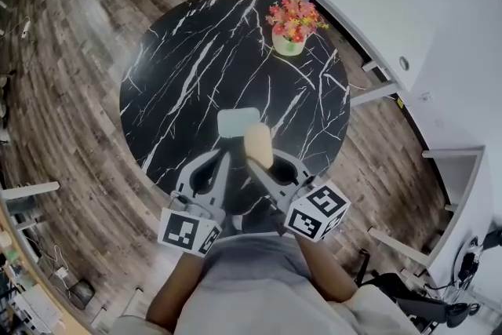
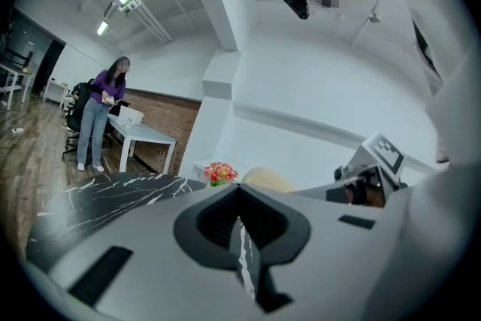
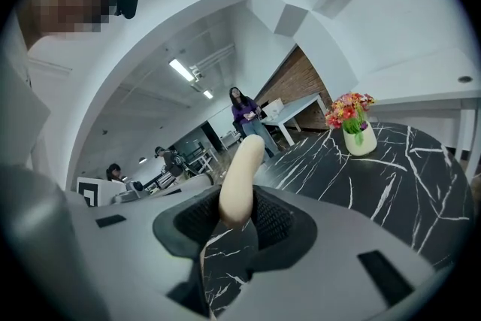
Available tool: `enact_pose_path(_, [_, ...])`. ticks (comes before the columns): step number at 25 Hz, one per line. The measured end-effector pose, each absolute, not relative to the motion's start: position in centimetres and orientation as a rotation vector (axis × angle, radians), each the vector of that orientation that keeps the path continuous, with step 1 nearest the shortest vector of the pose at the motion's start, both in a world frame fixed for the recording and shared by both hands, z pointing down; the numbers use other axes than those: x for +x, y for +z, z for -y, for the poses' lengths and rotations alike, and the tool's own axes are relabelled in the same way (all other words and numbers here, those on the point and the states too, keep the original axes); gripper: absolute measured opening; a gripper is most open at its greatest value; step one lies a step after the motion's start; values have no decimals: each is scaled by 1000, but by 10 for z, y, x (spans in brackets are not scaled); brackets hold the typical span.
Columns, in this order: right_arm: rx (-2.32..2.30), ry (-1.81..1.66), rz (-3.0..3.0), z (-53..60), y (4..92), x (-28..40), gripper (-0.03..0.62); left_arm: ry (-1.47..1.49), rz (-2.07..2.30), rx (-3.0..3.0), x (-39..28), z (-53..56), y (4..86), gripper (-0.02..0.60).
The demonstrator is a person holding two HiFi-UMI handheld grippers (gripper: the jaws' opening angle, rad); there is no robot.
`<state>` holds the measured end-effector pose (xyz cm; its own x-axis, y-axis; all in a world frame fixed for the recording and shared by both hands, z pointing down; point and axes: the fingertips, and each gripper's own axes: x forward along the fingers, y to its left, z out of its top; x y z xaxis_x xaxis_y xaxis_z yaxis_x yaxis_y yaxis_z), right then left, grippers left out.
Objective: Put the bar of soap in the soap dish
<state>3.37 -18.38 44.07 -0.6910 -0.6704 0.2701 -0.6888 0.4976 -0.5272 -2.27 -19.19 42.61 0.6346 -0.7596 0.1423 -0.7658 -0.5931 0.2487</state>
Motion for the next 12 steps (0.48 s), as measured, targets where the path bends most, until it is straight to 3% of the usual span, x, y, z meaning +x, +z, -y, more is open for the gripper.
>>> enact_pose_path(12, [1189,1012,2632,195,483,29,129,50,1235,2504,-25,199,461,3])
